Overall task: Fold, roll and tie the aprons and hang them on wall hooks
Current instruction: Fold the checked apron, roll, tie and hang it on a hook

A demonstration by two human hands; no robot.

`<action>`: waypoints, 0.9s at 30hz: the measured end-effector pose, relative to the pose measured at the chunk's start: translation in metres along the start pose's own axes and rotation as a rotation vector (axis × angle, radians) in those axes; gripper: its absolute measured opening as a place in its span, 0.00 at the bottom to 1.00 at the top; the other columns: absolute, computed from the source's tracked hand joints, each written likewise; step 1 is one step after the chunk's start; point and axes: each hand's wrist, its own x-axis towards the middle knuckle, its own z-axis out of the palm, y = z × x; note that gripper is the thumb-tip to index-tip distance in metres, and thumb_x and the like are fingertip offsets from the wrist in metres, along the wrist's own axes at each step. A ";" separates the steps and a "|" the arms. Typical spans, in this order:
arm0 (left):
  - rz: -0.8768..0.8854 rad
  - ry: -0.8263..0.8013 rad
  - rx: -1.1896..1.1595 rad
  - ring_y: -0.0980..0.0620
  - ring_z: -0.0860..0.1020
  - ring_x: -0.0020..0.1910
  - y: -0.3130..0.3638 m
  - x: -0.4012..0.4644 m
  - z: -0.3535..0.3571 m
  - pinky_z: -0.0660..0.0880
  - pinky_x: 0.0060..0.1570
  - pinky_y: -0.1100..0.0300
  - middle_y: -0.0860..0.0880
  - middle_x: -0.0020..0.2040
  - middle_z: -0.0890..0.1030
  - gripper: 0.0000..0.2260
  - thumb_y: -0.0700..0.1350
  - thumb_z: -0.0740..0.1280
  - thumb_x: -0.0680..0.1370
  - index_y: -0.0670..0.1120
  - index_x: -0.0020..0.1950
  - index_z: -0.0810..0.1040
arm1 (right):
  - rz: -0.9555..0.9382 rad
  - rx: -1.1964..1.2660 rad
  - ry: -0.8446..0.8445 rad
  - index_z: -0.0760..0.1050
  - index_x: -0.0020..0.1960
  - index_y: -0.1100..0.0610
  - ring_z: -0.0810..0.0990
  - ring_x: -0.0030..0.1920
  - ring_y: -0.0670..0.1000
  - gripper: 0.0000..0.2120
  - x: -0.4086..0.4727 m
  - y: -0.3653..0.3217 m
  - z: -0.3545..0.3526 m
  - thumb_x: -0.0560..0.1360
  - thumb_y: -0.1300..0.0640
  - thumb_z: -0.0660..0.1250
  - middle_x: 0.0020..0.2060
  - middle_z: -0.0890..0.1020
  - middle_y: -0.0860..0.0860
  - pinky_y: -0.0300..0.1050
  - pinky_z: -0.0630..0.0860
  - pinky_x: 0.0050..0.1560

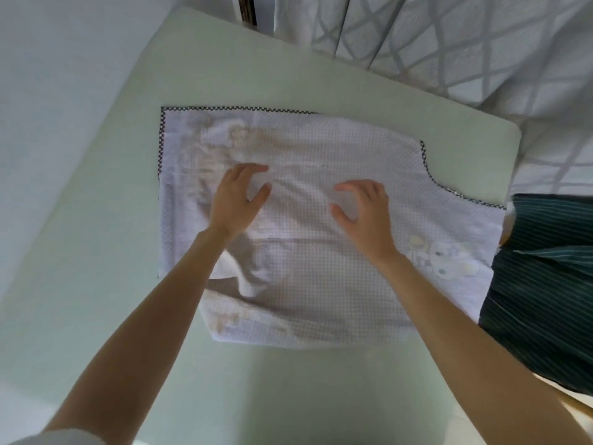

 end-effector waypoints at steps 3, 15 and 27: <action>-0.051 0.030 -0.121 0.60 0.75 0.45 0.028 -0.069 -0.005 0.72 0.44 0.70 0.55 0.47 0.79 0.11 0.50 0.64 0.77 0.46 0.55 0.78 | -0.133 0.018 -0.130 0.77 0.51 0.56 0.73 0.48 0.50 0.11 -0.075 -0.019 -0.007 0.74 0.51 0.65 0.44 0.79 0.49 0.46 0.69 0.50; -0.098 -0.185 0.243 0.46 0.72 0.60 0.002 -0.264 0.008 0.69 0.58 0.50 0.50 0.62 0.75 0.24 0.47 0.74 0.67 0.50 0.62 0.74 | -0.157 -0.401 -0.355 0.78 0.48 0.53 0.76 0.43 0.54 0.11 -0.214 -0.024 -0.009 0.66 0.52 0.72 0.43 0.79 0.50 0.45 0.62 0.44; -0.173 -0.116 0.096 0.50 0.81 0.47 0.017 -0.232 -0.042 0.77 0.42 0.54 0.50 0.51 0.82 0.12 0.54 0.66 0.76 0.50 0.56 0.76 | 0.019 -0.485 -0.059 0.77 0.50 0.57 0.75 0.46 0.60 0.07 -0.162 -0.047 -0.033 0.72 0.61 0.68 0.44 0.80 0.55 0.52 0.68 0.47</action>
